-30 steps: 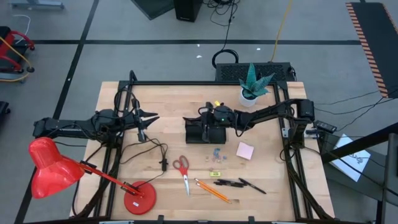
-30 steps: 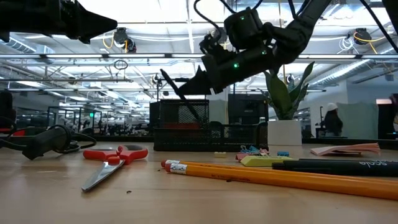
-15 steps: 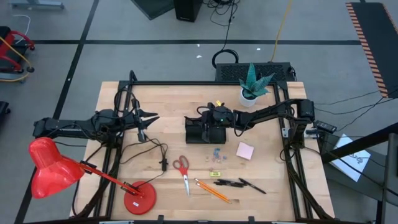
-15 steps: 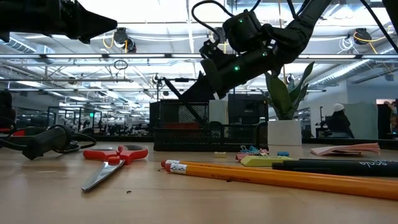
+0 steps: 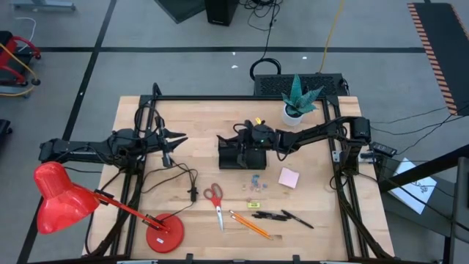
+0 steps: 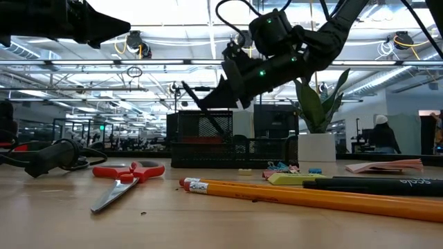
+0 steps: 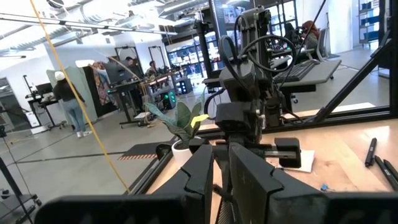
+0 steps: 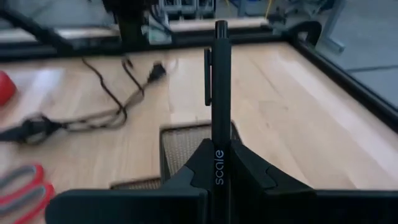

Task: Pick and place office supplies into organizer
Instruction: Put the black pen into the black desk organizer

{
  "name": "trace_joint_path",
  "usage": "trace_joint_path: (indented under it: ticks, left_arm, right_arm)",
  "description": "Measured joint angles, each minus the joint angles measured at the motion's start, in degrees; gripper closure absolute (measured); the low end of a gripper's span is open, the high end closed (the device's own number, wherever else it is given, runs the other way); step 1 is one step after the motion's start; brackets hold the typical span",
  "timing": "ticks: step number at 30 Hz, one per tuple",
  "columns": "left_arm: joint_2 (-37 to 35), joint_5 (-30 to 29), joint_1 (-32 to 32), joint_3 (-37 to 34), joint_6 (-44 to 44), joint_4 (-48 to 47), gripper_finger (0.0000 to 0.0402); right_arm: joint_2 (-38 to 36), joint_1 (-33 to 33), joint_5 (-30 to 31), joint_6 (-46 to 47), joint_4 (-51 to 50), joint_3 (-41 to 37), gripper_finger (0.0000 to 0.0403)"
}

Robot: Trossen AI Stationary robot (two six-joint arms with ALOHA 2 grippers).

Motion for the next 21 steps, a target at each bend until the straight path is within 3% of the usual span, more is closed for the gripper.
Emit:
trace_joint_path:
  ticks: [5, 13, 21]
  left_arm:
    - [0.0, 0.0, 0.0, 0.0, 0.0, 1.0, 0.0339]
    - [0.0, 0.0, 0.0, 0.0, 0.0, 0.8, 0.0339]
    - [0.0, 0.0, 0.0, 0.0, 0.0, 0.7, 0.0339]
  right_arm:
    - [0.3, 0.0, -0.2, 0.5, -0.2, 0.0, 0.0379]
    - [6.5, 0.6, 1.3, 1.2, 7.5, 0.2, 0.0379]
    - [6.9, 1.2, 1.4, 0.3, 7.9, 0.1, 0.0376]
